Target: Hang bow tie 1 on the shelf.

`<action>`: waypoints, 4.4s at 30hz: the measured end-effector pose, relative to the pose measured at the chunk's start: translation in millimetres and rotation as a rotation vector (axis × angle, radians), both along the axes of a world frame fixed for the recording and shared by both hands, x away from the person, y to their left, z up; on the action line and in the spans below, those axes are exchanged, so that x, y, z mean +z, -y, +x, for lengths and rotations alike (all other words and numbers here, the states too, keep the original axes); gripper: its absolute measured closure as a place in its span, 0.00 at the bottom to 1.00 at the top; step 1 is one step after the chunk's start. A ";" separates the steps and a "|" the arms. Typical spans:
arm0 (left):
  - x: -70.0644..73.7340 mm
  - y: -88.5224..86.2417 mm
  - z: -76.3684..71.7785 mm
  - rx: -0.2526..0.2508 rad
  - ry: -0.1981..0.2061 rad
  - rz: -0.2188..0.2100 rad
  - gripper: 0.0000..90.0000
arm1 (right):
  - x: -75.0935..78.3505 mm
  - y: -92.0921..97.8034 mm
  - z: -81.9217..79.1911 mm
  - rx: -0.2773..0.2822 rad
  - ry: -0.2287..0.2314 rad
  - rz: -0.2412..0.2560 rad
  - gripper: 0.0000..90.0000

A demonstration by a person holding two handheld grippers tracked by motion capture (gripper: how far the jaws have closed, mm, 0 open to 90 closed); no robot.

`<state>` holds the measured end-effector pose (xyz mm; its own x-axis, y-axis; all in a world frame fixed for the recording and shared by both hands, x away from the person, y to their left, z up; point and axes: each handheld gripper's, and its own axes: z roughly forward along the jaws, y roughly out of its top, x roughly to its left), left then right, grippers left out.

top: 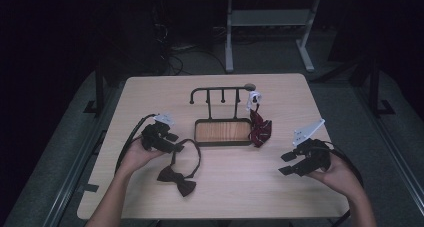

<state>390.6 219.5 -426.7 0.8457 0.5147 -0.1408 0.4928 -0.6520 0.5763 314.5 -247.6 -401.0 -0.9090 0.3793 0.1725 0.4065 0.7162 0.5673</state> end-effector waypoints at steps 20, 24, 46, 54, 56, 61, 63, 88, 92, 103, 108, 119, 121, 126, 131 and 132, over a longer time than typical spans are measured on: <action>-16.5 -2.0 14.3 0.024 -0.055 0.076 0.78 | -1.2 1.6 -0.1 -0.001 -0.005 0.006 0.51; -18.3 -2.6 15.9 0.030 -0.063 0.086 0.81 | -2.0 1.7 0.4 0.002 -0.007 0.008 0.51; -8.2 -1.8 7.8 -0.024 -0.039 0.085 0.99 | -4.5 1.5 1.7 0.005 -0.004 0.018 0.53; 3.7 -5.3 -2.6 -0.054 -0.033 0.069 0.99 | -5.0 2.3 1.6 0.007 0.000 0.019 0.53; 6.8 -5.6 -4.7 -0.052 -0.038 0.066 0.99 | -4.9 2.3 1.6 0.007 0.001 0.020 0.53; 18.4 -4.7 -9.1 -0.083 -0.032 0.065 0.99 | -4.9 2.0 1.0 -0.003 -0.012 0.025 0.53; 23.3 -4.8 -10.5 -0.100 -0.028 0.057 0.99 | -5.2 2.0 1.1 -0.002 -0.011 0.024 0.53; 48.5 -5.5 -18.9 -0.153 -0.031 0.056 0.99 | -5.2 2.7 1.1 -0.001 -0.011 0.030 0.54; 53.9 -5.9 -19.2 -0.156 -0.023 0.048 0.99 | -5.4 2.5 1.4 0.000 -0.009 0.028 0.54; 65.6 -2.2 -21.6 -0.162 -0.009 0.045 0.99 | -5.2 2.8 1.2 0.000 -0.006 0.031 0.54; 75.5 1.0 -22.1 -0.171 0.009 0.043 0.99 | -5.0 3.0 1.2 0.001 -0.005 0.032 0.54; 93.6 4.2 -22.0 -0.175 0.031 0.055 0.99 | -4.3 4.0 1.0 0.001 -0.004 0.035 0.53; 96.1 4.3 -22.2 -0.174 0.035 0.053 0.99 | -4.2 4.2 0.8 -0.002 -0.009 0.036 0.53; 102.8 5.3 -21.8 -0.179 0.044 0.061 0.99 | -4.2 4.7 1.1 0.000 -0.007 0.038 0.53; 111.6 6.4 -21.3 -0.186 0.059 0.065 0.99 | -4.3 5.6 1.1 -0.003 -0.006 0.042 0.53; 112.7 6.7 -21.4 -0.185 0.058 0.064 0.99 | -4.5 5.9 1.3 -0.003 -0.005 0.043 0.53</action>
<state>369.2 212.7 -314.0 0.9325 0.3560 -0.0610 0.3281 -0.7644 0.5550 315.8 -253.5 -405.5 -0.9070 0.3742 0.1932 0.4114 0.6898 0.5957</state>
